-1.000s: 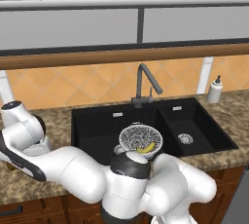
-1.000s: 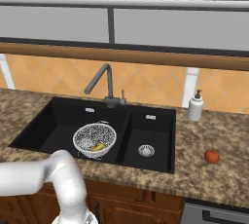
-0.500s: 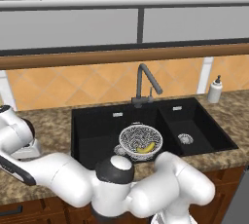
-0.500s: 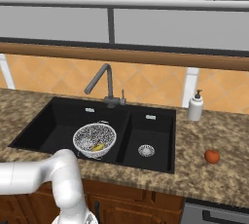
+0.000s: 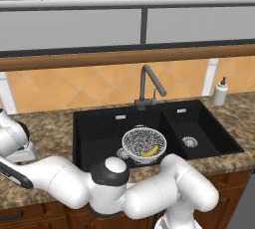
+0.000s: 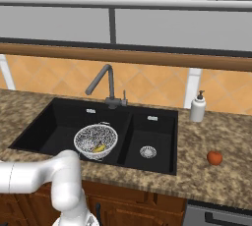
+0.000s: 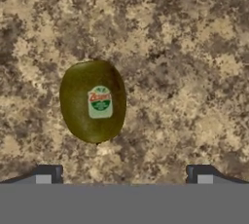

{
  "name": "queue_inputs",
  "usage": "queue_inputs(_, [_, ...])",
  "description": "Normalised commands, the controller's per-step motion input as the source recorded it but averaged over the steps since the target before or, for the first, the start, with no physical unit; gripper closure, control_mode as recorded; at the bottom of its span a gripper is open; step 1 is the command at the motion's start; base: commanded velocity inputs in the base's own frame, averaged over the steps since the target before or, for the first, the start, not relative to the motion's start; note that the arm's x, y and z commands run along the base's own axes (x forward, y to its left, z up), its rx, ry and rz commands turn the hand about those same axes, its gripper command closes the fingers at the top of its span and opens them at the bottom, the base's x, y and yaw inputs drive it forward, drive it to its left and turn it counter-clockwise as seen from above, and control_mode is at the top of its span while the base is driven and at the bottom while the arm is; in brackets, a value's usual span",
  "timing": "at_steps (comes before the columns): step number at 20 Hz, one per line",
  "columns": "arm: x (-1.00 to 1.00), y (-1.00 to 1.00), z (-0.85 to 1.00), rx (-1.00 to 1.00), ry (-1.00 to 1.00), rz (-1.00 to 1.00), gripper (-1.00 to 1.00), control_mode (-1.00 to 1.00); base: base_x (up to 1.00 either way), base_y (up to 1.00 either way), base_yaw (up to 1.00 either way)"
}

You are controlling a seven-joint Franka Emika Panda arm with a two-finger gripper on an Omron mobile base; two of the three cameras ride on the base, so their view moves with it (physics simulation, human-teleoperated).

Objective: Put the colander in the sink, put the banana, kiwi, orange in the colander, and turn on the sink faucet and pour water over the colander.

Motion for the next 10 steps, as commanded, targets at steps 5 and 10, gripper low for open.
queue_inputs(5, [0.0, -0.04, -0.13, 0.0, -0.03, 0.0, -1.0, -1.0, 0.0, 0.0, 0.0])
queue_inputs(10, [0.0, -0.27, 0.03, 0.01, -0.02, 0.0, -1.0, -1.0, 0.0, 0.0, 0.0])
